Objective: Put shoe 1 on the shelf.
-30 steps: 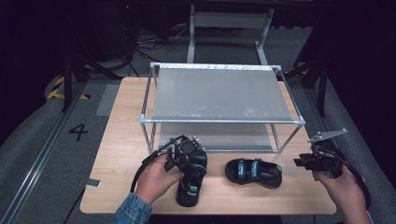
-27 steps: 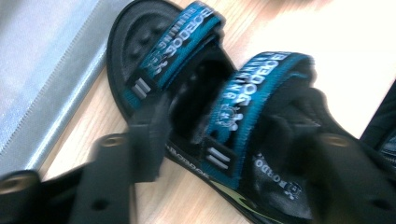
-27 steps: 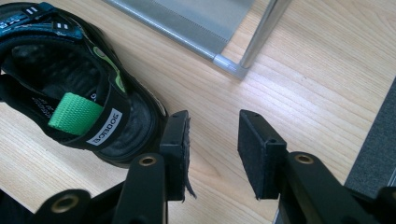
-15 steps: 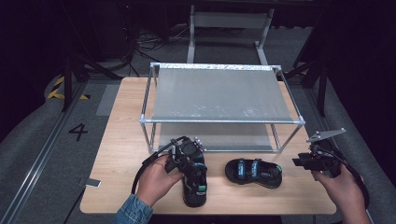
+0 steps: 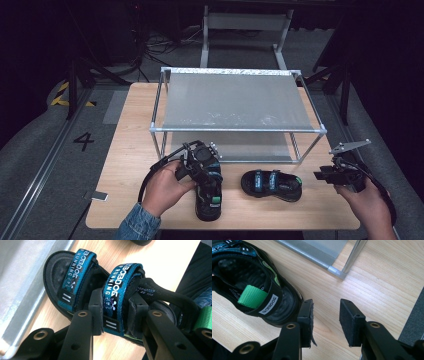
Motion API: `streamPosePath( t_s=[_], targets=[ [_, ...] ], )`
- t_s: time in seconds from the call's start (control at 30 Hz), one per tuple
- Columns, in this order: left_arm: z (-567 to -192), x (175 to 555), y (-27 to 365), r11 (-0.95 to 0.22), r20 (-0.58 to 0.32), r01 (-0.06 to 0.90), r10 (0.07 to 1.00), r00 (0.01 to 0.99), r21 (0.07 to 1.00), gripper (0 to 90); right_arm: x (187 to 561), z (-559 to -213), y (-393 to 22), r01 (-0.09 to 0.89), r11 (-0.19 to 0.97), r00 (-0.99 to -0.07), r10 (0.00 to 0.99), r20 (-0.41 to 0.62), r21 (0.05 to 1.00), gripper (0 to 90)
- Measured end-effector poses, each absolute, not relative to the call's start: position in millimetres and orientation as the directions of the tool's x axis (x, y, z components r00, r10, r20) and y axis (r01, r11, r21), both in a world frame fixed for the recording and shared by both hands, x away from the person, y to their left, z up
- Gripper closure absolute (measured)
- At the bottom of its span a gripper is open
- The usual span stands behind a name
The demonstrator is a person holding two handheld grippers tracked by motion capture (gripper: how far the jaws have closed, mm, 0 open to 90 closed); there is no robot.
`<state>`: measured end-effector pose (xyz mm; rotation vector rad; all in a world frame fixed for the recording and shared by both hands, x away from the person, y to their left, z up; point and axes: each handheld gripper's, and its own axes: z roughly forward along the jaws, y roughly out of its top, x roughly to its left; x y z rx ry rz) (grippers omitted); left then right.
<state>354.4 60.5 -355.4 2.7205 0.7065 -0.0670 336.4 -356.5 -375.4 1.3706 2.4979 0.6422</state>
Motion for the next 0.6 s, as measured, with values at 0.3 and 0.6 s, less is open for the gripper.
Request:
streamPosePath(
  t_s=[0.3, 0.6],
  targets=[
    [-338.7, 359.0, 58.9, -0.842, -0.11, 0.469, 0.457, 0.883, 0.268, 70.1, 336.4, -378.6, -357.7, 0.75, 0.472, -0.54, 0.841, 0.016, 0.463, 63.9],
    [-320.7, 363.5, 63.0, -0.837, -0.12, 0.46, 0.445, 0.887, 0.297, 70.0, 337.5, -381.7, -351.8, 0.756, 0.474, -0.542, 0.84, 0.027, 0.452, 63.4]
  ],
)
